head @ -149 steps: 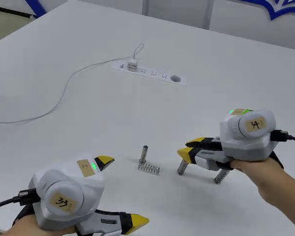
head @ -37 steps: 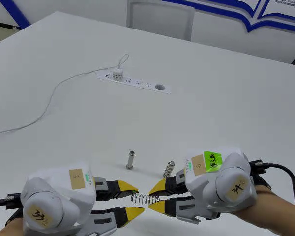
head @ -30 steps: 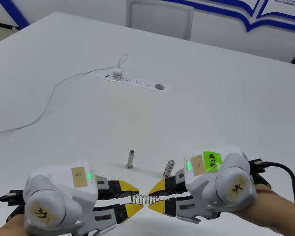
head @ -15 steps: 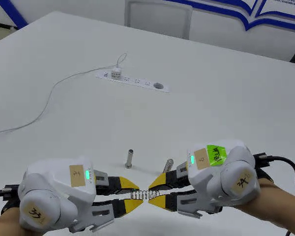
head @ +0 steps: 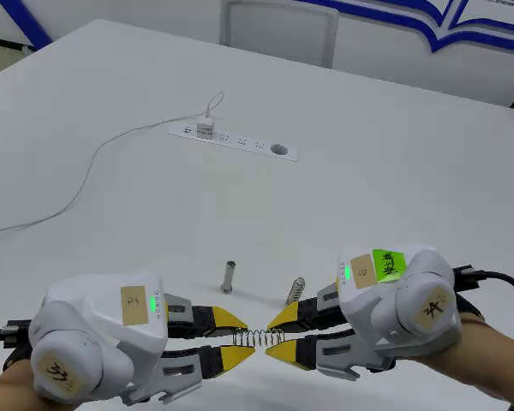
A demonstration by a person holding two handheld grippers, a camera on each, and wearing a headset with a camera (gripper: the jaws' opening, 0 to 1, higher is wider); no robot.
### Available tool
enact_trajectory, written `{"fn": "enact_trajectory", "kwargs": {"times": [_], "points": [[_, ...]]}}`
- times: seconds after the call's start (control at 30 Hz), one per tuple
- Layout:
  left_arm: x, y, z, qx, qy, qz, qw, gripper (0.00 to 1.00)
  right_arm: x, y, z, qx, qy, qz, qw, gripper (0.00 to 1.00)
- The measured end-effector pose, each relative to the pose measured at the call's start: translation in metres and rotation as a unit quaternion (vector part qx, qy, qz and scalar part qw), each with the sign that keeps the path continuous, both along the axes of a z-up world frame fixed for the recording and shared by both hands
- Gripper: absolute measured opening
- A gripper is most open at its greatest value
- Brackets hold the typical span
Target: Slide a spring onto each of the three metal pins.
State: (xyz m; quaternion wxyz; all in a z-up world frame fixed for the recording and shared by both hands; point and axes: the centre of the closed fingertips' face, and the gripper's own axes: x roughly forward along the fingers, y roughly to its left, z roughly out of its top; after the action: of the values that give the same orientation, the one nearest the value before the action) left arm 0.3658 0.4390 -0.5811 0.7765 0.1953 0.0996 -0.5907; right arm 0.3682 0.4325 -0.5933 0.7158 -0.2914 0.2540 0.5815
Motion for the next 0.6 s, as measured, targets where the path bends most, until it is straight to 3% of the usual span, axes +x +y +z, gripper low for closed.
{"fn": "enact_trajectory", "kwargs": {"times": [0.13, 0.6], "points": [[-0.001, 0.001, -0.003, 0.011, -0.006, -0.002, 0.9999, 0.1, -0.002, 0.004, 0.01, 0.028, 0.016, 0.0, 0.9995, 0.12], [-0.003, 0.004, -0.007, 0.009, 0.007, 0.014, 0.9998, 0.1, -0.012, 0.023, 0.03, 0.093, 0.048, 0.003, 0.9945, 0.11]]}}
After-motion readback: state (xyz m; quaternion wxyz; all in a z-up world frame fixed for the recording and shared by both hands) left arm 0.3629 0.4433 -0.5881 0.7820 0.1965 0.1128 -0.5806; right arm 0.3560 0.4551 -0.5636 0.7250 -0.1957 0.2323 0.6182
